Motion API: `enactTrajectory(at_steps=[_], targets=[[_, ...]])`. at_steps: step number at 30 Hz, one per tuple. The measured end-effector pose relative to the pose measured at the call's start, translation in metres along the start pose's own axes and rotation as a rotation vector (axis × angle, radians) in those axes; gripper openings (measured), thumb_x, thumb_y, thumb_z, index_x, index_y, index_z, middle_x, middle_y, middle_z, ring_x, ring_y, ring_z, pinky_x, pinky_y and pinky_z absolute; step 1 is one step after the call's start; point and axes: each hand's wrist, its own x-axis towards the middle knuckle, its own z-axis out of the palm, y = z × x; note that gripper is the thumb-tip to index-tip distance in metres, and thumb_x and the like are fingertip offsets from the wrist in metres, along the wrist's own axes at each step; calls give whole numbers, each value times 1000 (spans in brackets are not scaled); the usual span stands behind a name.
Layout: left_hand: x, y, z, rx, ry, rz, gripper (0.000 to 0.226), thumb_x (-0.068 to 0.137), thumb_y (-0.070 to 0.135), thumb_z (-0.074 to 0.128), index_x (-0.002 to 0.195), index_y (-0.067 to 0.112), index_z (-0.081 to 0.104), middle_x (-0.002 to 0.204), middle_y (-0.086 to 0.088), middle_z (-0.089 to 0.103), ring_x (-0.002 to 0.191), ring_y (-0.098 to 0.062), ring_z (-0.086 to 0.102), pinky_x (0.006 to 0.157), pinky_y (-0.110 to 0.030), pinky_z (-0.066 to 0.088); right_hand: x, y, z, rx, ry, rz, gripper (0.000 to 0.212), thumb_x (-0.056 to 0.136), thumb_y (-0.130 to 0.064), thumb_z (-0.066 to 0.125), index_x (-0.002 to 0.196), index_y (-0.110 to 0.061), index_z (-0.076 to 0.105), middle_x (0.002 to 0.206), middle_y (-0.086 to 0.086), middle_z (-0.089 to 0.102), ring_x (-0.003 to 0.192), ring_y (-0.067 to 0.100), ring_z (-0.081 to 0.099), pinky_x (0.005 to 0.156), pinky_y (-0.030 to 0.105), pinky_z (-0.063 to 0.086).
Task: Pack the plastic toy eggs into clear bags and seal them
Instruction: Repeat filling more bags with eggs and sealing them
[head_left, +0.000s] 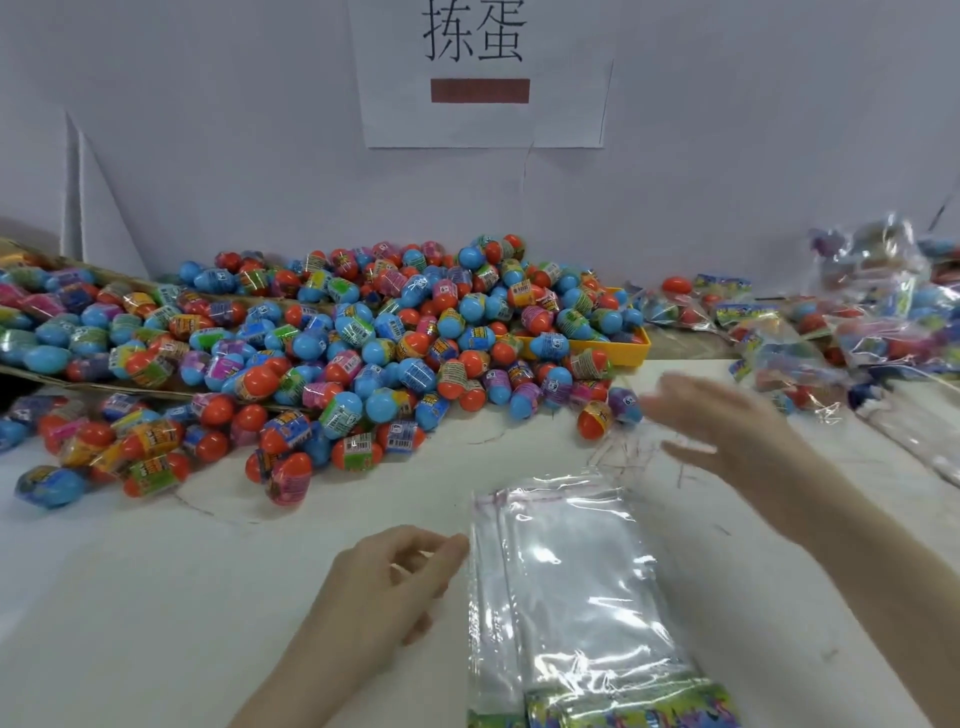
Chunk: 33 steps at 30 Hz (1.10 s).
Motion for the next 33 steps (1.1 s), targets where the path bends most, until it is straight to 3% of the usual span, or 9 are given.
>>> enactTrajectory(at_steps=[4, 7, 10, 18, 21, 25, 28, 31, 33], targets=[[-3, -5, 15, 392, 41, 142, 34, 72, 64, 55, 99, 42, 55, 82, 14, 55, 73, 6, 51, 66, -10, 37, -9, 29, 17, -626, -153, -204, 41, 56, -47, 74, 95, -40, 64, 107, -25, 60, 98, -14, 52, 86, 7, 38], [-5, -6, 24, 678, 12, 213, 61, 74, 71, 47, 130, 45, 41, 89, 17, 41, 89, -1, 47, 73, -20, 36, -7, 41, 24, -986, -284, -247, 55, 65, -51, 74, 116, -41, 58, 134, -20, 44, 125, 1, 37, 101, 21, 28], [-4, -10, 27, 760, -2, 271, 63, 79, 70, 42, 136, 47, 32, 87, 21, 31, 87, -1, 41, 69, -21, 31, -5, 47, 30, -1142, -348, -208, 54, 69, -57, 67, 120, -44, 55, 143, -22, 33, 137, 5, 21, 109, 30, 24], [-7, -13, 27, 693, 51, 331, 61, 76, 73, 41, 133, 49, 37, 90, 25, 33, 82, 4, 37, 60, -6, 24, -14, 48, 33, -860, -200, -278, 15, 58, -39, 81, 67, -40, 69, 119, -18, 57, 123, 6, 40, 103, 41, 30], [-11, -4, 26, 552, 54, 305, 66, 60, 84, 30, 117, 55, 44, 97, 28, 37, 88, 7, 41, 65, -7, 31, -20, 34, 32, -629, -185, -218, 12, 53, -39, 81, 60, -38, 71, 107, -23, 61, 112, -1, 50, 99, 34, 33], [-16, 26, 26, -23, -68, 260, 55, 52, 80, 33, 87, 47, 61, 97, 29, 60, 91, 12, 54, 72, -6, 42, -26, -3, 32, -439, -209, -219, 30, 40, -52, 72, 65, -34, 73, 92, -24, 69, 92, -9, 60, 83, 24, 42], [-22, 45, 26, -290, -244, 252, 32, 77, 66, 52, 76, 42, 73, 81, 18, 72, 77, -3, 67, 68, -12, 50, -32, -24, 37, -291, -182, -291, 36, 39, -41, 76, 72, -26, 74, 91, -16, 71, 78, 12, 68, 69, 27, 54], [-30, 58, 25, -446, -153, 293, 9, 72, 23, 71, 77, 30, 73, 70, 1, 74, 55, -11, 68, 55, -16, 52, -38, -29, 41, -64, -175, -245, 66, 33, -36, 83, 97, -33, 68, 106, -8, 68, 78, 28, 68, 71, 32, 58], [-31, 62, 22, -546, -113, 279, 16, 60, 28, 66, 74, 28, 75, 67, -2, 73, 50, -14, 67, 50, -16, 50, -40, -25, 39, 90, -224, -132, 96, 25, -37, 91, 115, -32, 57, 113, -5, 65, 83, 28, 69, 68, 33, 58]])
